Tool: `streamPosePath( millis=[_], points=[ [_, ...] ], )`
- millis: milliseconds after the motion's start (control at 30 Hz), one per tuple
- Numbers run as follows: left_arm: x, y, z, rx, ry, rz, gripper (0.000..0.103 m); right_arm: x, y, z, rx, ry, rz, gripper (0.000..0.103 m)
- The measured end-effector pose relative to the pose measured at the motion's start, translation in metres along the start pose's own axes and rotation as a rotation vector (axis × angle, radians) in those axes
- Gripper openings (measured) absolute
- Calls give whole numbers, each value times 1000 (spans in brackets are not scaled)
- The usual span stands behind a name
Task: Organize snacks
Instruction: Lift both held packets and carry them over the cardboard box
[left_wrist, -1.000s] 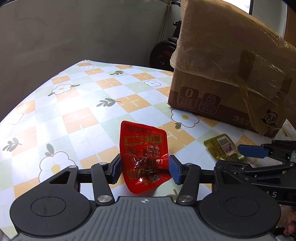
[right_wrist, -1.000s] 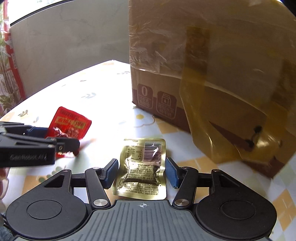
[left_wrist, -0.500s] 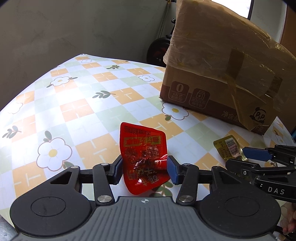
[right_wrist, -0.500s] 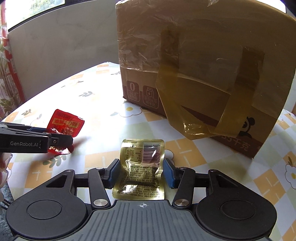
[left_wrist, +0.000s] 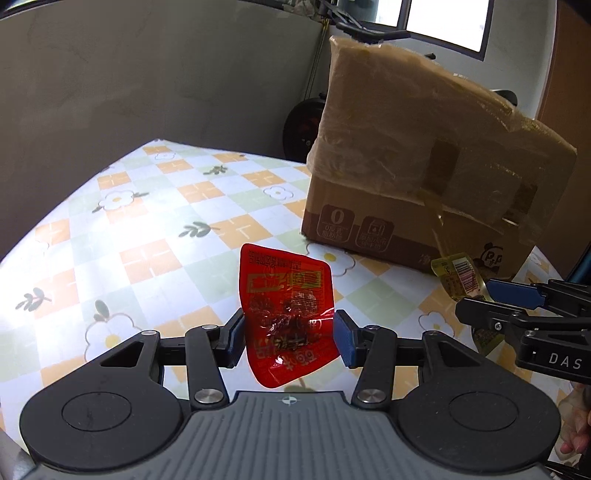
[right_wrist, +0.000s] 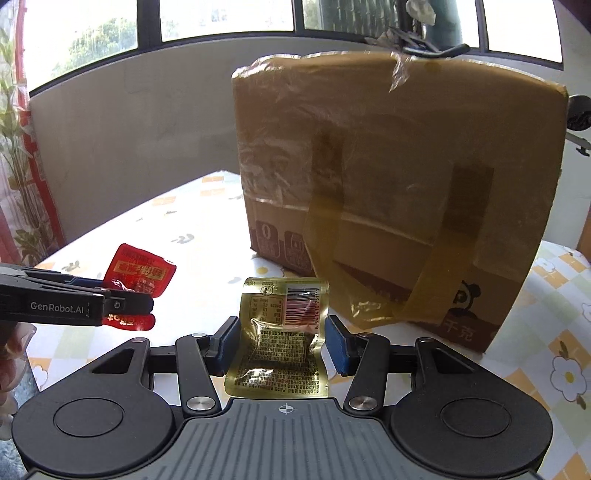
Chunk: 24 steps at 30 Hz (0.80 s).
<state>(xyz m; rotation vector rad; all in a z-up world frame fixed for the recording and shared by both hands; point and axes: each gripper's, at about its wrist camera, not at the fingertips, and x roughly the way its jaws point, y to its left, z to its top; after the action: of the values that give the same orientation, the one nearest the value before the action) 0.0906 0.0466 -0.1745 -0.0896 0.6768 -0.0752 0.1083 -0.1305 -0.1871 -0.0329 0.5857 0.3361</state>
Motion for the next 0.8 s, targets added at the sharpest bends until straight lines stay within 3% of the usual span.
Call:
streamPosePath(
  millis=[367,533,633,800],
  points=[
    [-33,-15,80,62,-207,-48,51,-46,-9,76,-61,-255,24,46],
    [-31,-37,117,59,-258,-112,52,-64,-28,117,-94,-337,10,46],
    [-25,-60,134,89,-291,-134,51,-66,-46,138,-111,-351,-26,47],
    [-5,-96,160,128,-301,-176,52,-49,-77,160,-128,-289,-121,47]
  ],
)
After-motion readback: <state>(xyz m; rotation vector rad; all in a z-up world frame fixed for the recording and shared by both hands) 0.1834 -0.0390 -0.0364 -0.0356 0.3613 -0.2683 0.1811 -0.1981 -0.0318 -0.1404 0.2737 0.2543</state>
